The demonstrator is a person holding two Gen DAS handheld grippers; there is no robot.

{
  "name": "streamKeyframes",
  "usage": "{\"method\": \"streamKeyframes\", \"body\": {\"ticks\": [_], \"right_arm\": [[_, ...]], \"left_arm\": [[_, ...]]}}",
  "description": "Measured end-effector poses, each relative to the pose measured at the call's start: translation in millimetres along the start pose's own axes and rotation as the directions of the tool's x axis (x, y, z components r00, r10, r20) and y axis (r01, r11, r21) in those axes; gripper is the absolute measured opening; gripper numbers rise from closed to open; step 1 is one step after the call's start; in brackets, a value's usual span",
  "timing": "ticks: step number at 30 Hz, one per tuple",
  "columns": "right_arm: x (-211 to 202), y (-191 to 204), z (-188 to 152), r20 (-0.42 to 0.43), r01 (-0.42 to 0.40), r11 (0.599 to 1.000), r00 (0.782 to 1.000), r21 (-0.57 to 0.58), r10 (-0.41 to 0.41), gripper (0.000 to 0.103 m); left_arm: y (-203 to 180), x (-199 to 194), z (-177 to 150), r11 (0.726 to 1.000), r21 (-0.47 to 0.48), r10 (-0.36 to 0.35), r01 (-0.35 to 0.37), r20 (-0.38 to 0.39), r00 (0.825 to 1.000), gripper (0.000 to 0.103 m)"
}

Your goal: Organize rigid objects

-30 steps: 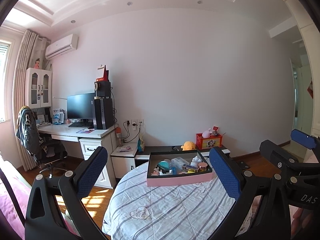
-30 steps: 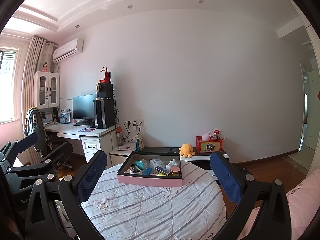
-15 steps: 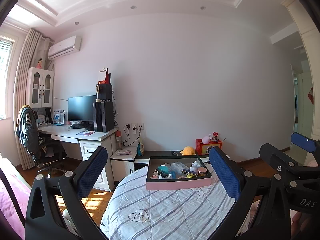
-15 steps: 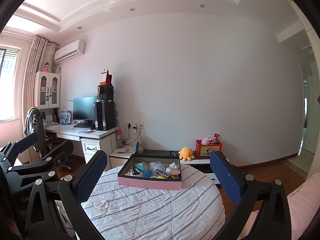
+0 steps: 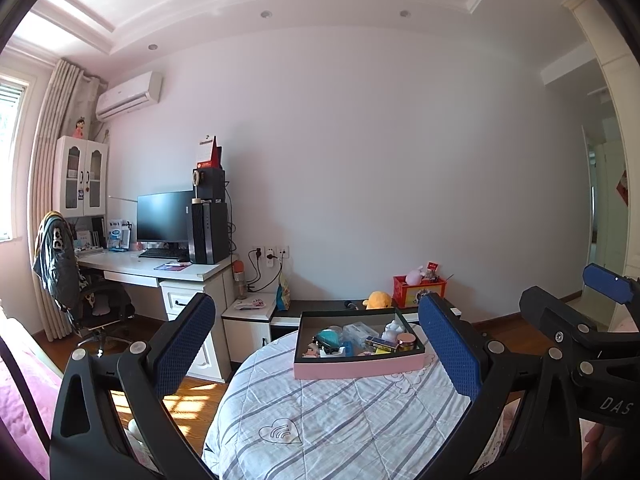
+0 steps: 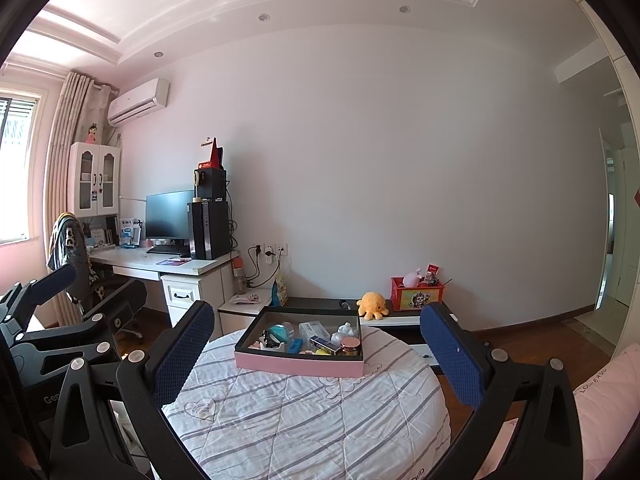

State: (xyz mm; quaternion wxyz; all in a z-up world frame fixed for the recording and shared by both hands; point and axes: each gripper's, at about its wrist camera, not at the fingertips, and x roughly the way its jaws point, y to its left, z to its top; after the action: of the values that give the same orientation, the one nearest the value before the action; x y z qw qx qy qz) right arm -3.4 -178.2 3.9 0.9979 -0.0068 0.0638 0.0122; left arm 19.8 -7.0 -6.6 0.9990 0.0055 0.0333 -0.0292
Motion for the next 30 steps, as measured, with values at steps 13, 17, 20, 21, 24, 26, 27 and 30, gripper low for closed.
{"method": "streamKeyframes", "body": {"ticks": [13, 17, 20, 21, 24, 26, 27, 30], "right_arm": [[2.5, -1.0, -0.7, -0.005, 0.001, 1.0, 1.0, 0.0, -0.001, 0.103], [2.6, -1.3, -0.7, -0.005, 0.001, 1.0, 1.0, 0.0, -0.001, 0.103], [3.2, -1.2, -1.1, -0.005, 0.002, 1.0, 1.0, 0.0, -0.002, 0.103], [3.3, -1.4, -1.0, -0.005, 0.002, 1.0, 1.0, 0.0, -0.002, 0.103], [3.2, -1.3, -1.1, -0.005, 0.002, 1.0, 1.0, 0.0, -0.002, 0.103], [3.4, -1.5, -1.0, -0.006, 0.001, 1.0, 1.0, 0.0, -0.001, 0.103], [3.3, -1.5, -1.1, -0.006, 0.001, 1.0, 1.0, 0.0, -0.001, 0.103], [3.8, -1.7, -1.8, -0.006, 0.003, 1.0, 1.0, 0.0, -0.003, 0.103]], "left_arm": [[4.0, -4.2, 0.4, 1.0, 0.006, 0.007, -0.007, 0.013, 1.0, 0.103], [3.1, -4.0, 0.4, 1.0, 0.006, 0.009, -0.009, 0.014, 1.0, 0.103], [3.1, -4.0, 0.4, 1.0, 0.005, 0.009, -0.009, 0.015, 1.0, 0.103], [3.1, -3.9, 0.5, 1.0, 0.006, 0.009, -0.009, 0.015, 1.0, 0.103], [3.2, -4.0, 0.5, 1.0, 0.006, 0.009, -0.009, 0.015, 1.0, 0.103], [3.2, -3.9, 0.3, 1.0, 0.006, 0.008, -0.008, 0.014, 1.0, 0.103], [3.1, -3.9, 0.2, 1.0, 0.007, 0.009, -0.009, 0.013, 1.0, 0.103], [3.2, -3.9, 0.3, 1.0, 0.007, 0.009, -0.009, 0.015, 1.0, 0.103]]}}
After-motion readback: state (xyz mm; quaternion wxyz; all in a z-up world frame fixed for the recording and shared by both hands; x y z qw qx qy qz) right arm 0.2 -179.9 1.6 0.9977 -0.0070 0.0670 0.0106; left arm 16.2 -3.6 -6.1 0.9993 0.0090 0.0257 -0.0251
